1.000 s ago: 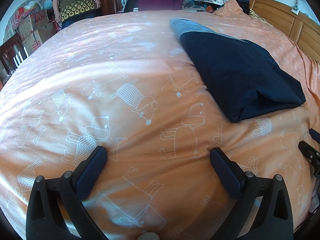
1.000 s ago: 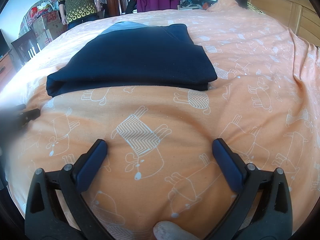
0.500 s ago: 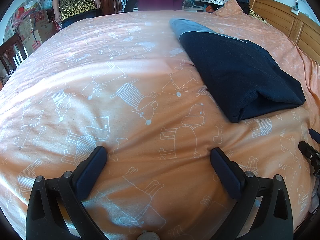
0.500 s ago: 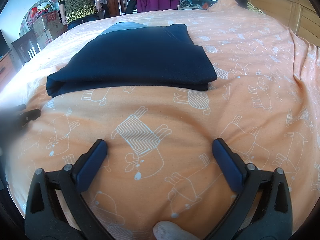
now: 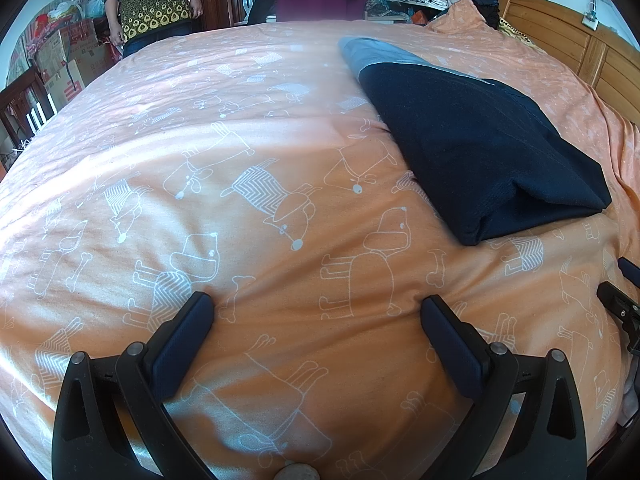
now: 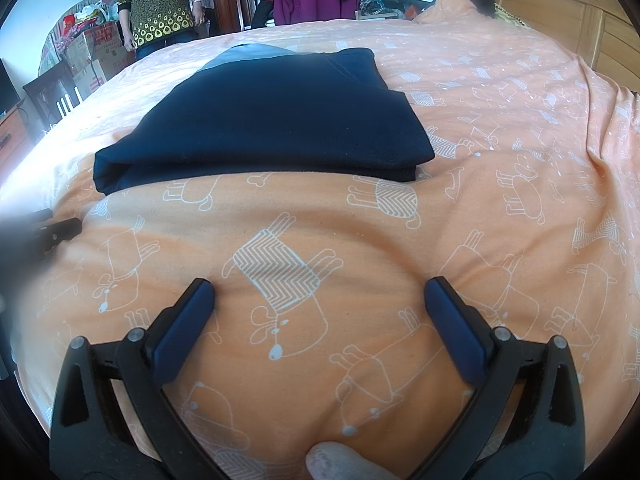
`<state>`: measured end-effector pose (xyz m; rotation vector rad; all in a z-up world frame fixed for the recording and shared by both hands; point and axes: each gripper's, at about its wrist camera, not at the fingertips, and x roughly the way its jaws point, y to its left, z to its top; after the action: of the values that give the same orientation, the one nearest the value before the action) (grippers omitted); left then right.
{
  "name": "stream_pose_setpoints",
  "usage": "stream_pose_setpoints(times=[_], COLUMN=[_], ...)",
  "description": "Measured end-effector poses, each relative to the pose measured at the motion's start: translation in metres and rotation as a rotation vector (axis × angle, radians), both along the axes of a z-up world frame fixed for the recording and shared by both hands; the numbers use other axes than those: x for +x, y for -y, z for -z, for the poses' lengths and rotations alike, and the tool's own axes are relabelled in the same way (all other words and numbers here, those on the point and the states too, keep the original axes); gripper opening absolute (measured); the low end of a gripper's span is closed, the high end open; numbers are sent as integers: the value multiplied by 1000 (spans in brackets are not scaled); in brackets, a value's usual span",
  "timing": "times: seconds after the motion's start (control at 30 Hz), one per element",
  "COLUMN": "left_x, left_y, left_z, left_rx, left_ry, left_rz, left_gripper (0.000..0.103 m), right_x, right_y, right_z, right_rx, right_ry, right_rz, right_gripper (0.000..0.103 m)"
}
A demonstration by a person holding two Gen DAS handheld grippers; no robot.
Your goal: Fold small clothes
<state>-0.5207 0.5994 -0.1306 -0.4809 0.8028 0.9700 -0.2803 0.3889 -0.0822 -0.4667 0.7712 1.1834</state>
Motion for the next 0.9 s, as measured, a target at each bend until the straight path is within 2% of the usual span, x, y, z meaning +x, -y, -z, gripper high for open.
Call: stream_pose_setpoints(times=[0.9], left_x=[1], left_y=[1], left_z=[1], left_rx=[0], left_ry=[-6], left_rz=[-3], left_gripper=[103], right_x=[-2], right_y=[-2], right_z=[-1], right_rx=[-2], right_ry=[17], right_rz=[6], right_gripper=[103])
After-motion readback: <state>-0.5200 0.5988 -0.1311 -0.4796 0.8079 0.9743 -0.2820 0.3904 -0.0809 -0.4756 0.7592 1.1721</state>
